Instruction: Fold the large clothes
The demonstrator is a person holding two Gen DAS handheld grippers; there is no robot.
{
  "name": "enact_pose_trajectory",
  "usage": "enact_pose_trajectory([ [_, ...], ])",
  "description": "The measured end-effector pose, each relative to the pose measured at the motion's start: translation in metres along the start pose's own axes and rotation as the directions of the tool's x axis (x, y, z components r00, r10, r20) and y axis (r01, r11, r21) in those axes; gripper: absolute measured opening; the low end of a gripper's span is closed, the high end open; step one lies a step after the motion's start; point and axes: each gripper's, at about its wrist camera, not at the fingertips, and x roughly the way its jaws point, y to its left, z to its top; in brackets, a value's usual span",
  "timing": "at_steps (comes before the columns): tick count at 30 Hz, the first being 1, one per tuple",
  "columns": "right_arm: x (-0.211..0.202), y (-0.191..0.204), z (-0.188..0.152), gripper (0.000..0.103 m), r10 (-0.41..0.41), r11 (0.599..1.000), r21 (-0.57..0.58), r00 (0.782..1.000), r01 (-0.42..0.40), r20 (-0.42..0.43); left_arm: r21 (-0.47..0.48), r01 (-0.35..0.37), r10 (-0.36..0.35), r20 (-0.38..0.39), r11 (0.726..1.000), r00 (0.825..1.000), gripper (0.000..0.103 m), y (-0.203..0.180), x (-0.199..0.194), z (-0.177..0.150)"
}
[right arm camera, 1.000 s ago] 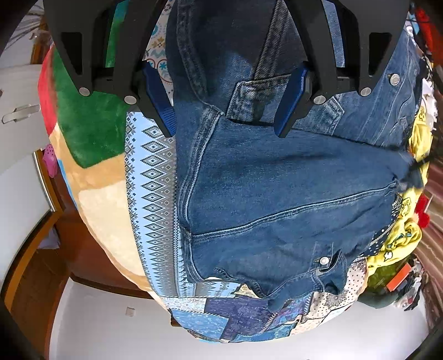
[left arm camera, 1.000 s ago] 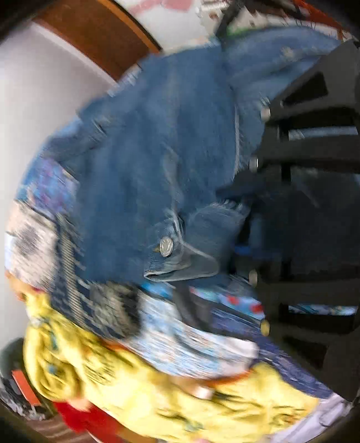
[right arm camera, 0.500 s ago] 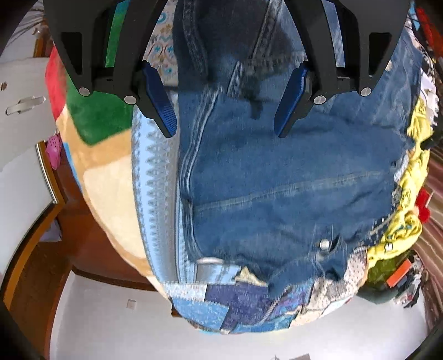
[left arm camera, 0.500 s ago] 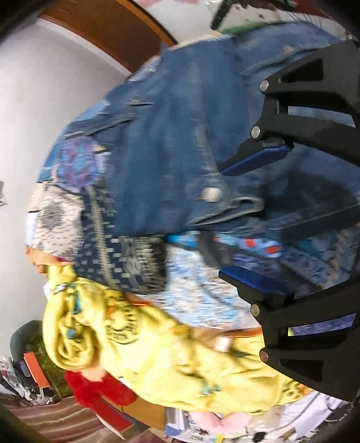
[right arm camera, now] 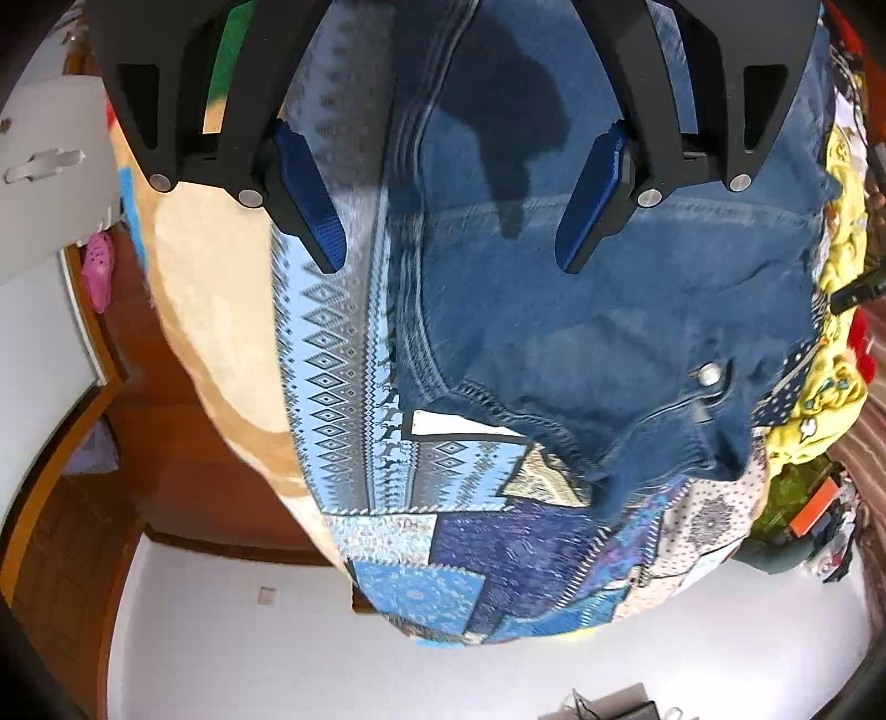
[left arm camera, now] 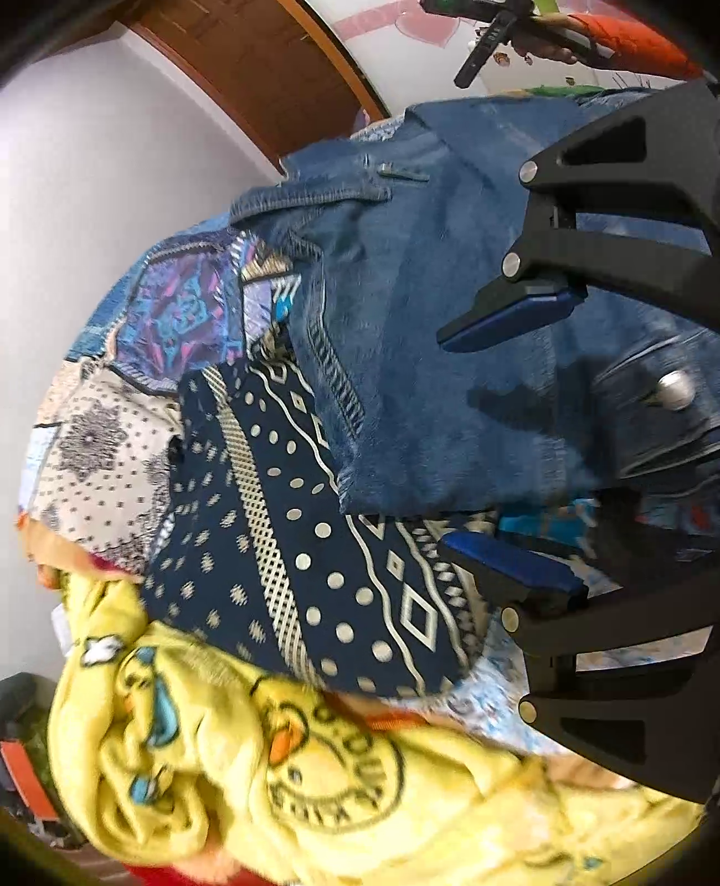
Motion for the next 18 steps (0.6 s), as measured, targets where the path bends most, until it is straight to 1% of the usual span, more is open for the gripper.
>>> enact_pose_trajectory([
  [2, 0.019, -0.006, 0.007, 0.075, 0.009, 1.0, 0.02, 1.0, -0.009, -0.022, 0.005, 0.003, -0.003, -0.011, 1.0, 1.0, 0.063, 0.004, 0.013, 0.003],
  [3, 0.026, -0.008, 0.009, 0.075, 0.009, 1.0, 0.025, 0.999, -0.008, -0.032, 0.006, 0.005, -0.005, -0.019, 1.0, 1.0, 0.058, 0.006, 0.019, 0.004],
  [4, 0.032, -0.009, 0.012, 0.072, 0.008, 1.0, 0.027, 0.999, -0.007, -0.04, 0.005, 0.013, -0.013, -0.029, 1.0, 0.999, 0.056, 0.008, 0.026, 0.005],
  [5, 0.038, -0.009, 0.014, 0.062, 0.007, 1.0, 0.027, 0.999, -0.006, -0.045, 0.007, 0.021, -0.021, -0.035, 1.0, 0.999, 0.049, 0.009, 0.031, 0.006],
  [6, 0.043, -0.009, 0.016, 0.057, 0.011, 1.0, 0.024, 0.999, -0.009, -0.051, 0.009, 0.022, -0.021, -0.037, 1.0, 0.999, 0.044, 0.01, 0.033, 0.006],
  [7, 0.049, -0.008, 0.018, 0.05, 0.015, 1.0, 0.023, 0.998, -0.014, -0.053, 0.017, 0.019, -0.019, -0.035, 1.0, 0.999, 0.04, 0.009, 0.036, 0.007],
  [8, 0.053, -0.007, 0.02, 0.043, 0.007, 1.0, 0.025, 0.999, -0.005, -0.047, 0.028, 0.011, -0.01, -0.027, 1.0, 1.0, 0.027, 0.008, 0.037, 0.008],
  [9, 0.055, -0.007, 0.021, 0.039, -0.007, 1.0, 0.024, 0.999, 0.008, -0.037, 0.031, 0.001, -0.001, -0.02, 1.0, 1.0, 0.014, 0.008, 0.037, 0.009],
  [10, 0.057, -0.004, 0.022, 0.027, -0.028, 0.999, 0.017, 0.999, 0.028, -0.025, 0.025, 0.01, -0.01, -0.016, 1.0, 1.0, 0.011, 0.008, 0.036, 0.011],
  [11, 0.057, -0.001, 0.024, 0.022, -0.036, 0.999, 0.008, 0.999, 0.036, -0.021, 0.023, 0.009, -0.009, -0.01, 1.0, 1.0, 0.009, 0.008, 0.035, 0.011],
  [13, 0.055, 0.002, 0.026, 0.018, -0.046, 0.999, -0.007, 0.999, 0.046, -0.01, 0.045, -0.028, 0.027, 0.013, 0.999, 1.0, 0.008, 0.0, 0.03, 0.014],
  [15, 0.049, 0.006, 0.032, 0.017, -0.058, 0.998, -0.036, 0.998, 0.059, 0.018, 0.081, -0.081, 0.077, 0.043, 0.993, 0.996, 0.007, -0.011, 0.02, 0.017],
  [18, 0.034, 0.011, 0.048, 0.016, -0.053, 0.997, -0.057, 0.997, 0.057, 0.063, 0.108, -0.112, 0.101, 0.102, 0.988, 0.99, 0.007, -0.023, 0.002, 0.028],
])
